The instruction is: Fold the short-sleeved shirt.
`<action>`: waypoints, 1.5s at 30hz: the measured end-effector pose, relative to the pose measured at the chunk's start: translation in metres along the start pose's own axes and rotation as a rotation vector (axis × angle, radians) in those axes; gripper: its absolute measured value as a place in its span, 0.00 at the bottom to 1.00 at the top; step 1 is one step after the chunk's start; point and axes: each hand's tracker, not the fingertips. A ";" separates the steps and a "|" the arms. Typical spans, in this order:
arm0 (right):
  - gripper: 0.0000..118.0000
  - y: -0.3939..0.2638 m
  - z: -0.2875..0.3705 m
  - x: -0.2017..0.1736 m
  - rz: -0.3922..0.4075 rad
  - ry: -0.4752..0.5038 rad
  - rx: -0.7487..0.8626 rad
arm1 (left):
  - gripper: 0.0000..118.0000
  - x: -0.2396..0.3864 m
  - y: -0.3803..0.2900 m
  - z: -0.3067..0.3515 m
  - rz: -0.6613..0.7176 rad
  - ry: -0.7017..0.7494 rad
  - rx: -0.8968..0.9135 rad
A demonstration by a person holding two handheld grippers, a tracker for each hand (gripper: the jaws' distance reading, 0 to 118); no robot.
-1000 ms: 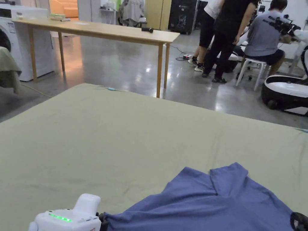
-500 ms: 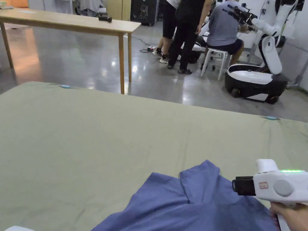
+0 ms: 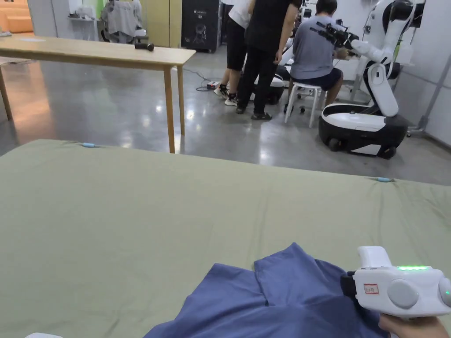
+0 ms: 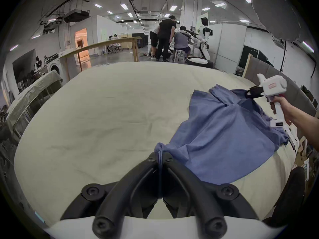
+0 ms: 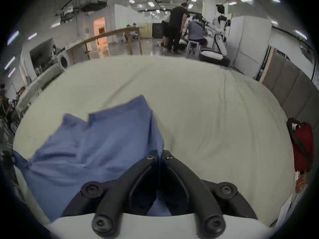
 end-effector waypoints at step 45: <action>0.04 0.238 0.387 0.073 -0.073 -0.160 0.801 | 0.00 0.065 0.405 0.152 -0.143 0.272 0.625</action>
